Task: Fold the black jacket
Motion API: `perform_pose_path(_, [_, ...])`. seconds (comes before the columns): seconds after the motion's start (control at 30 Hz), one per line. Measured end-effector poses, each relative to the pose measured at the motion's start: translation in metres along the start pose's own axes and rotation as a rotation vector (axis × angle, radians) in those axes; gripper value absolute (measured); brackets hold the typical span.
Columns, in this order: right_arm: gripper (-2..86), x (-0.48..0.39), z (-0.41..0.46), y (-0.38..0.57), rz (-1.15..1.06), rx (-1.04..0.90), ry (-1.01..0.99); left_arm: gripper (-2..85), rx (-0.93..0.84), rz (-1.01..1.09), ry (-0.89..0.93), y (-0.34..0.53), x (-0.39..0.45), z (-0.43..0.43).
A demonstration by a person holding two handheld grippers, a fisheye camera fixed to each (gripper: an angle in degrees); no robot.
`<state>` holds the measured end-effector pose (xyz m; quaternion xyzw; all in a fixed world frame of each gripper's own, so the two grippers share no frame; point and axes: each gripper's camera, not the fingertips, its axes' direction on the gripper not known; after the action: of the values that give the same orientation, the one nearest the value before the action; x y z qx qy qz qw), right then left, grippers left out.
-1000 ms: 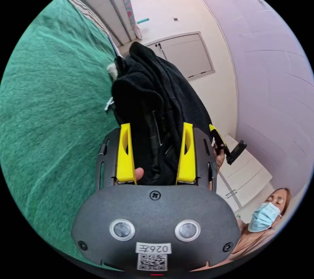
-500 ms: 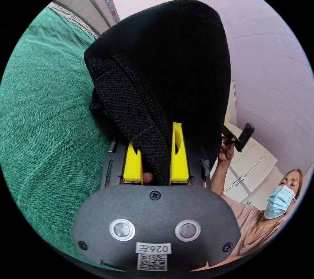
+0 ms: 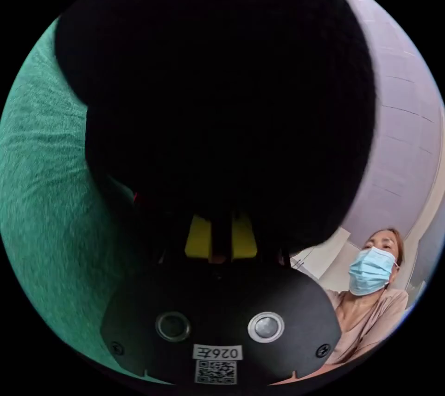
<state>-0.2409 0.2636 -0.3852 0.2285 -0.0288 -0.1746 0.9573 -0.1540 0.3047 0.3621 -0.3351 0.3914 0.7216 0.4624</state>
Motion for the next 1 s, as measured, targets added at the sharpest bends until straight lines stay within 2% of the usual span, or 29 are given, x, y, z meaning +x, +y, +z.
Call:
perform_pose_path(0.13, [-1.2, -0.052, 0.000, 0.008, -0.138, -0.015, 0.016, 1.7, 0.062, 0.026, 0.006, 0.043, 0.065, -0.056])
perform_pose_path(0.27, [-1.2, -0.063, 0.021, 0.004, -0.172, -0.023, -0.265, 1.9, -0.016, 0.195, -0.042, 0.047, 0.164, -0.084])
perform_pose_path(0.33, [-1.2, -0.060, 0.014, 0.007, -0.157, 0.024, -0.267, 2.4, -0.063, 0.268, -0.079, 0.047, 0.196, -0.096])
perform_pose_path(0.37, [-1.2, -0.049, -0.006, 0.017, -0.139, 0.113, -0.241, 2.8, -0.073, 0.290, -0.107, 0.050, 0.208, -0.105])
perform_pose_path(0.43, [-1.2, -0.009, -0.032, 0.044, 0.026, 0.238, -0.041, 3.5, -0.104, 0.309, -0.170, 0.055, 0.211, -0.121])
perform_pose_path(0.47, [-1.2, 0.025, -0.033, 0.067, 0.177, 0.244, 0.195, 3.8, -0.103, 0.254, -0.193, 0.061, 0.200, -0.134])
perform_pose_path(0.5, [-1.1, 0.061, -0.012, 0.086, 0.296, 0.155, 0.427, 4.0, -0.095, 0.232, -0.204, 0.066, 0.194, -0.141])
perform_pose_path(0.53, [-1.1, 0.078, 0.005, 0.094, 0.322, 0.086, 0.476, 4.2, -0.071, 0.174, -0.225, 0.076, 0.180, -0.154])
perform_pose_path(0.57, [-1.1, 0.115, 0.055, 0.107, 0.344, -0.102, 0.369, 4.4, -0.038, 0.101, -0.242, 0.088, 0.165, -0.166])
perform_pose_path(0.6, [-1.1, 0.140, 0.113, 0.120, 0.338, -0.242, 0.032, 4.4, -0.017, 0.060, -0.241, 0.094, 0.157, -0.172])
perform_pose_path(0.67, [-1.0, 0.145, 0.187, 0.139, 0.323, -0.259, -0.370, 4.5, 0.081, -0.059, -0.194, 0.120, 0.135, -0.193])
perform_pose_path(0.73, [-1.0, 0.124, 0.229, 0.147, 0.243, -0.300, -0.400, 5.0, 0.115, -0.085, -0.202, 0.135, 0.135, -0.204])
perform_pose_path(0.8, [-0.9, 0.099, 0.228, 0.149, 0.084, -0.261, -0.312, 5.5, 0.126, -0.082, -0.211, 0.139, 0.146, -0.207])
perform_pose_path(0.87, [-0.8, 0.101, 0.206, 0.157, 0.018, -0.202, -0.196, 5.8, 0.135, -0.085, -0.204, 0.143, 0.153, -0.209])
perform_pose_path(0.93, [-0.5, 0.133, 0.174, 0.178, 0.094, -0.073, 0.019, 5.8, 0.135, -0.090, -0.206, 0.143, 0.156, -0.207])
perform_pose_path(1.0, [1.8, 0.206, 0.167, 0.231, 0.309, -0.077, 0.609, 5.6, 0.134, -0.081, -0.212, 0.145, 0.161, -0.205])
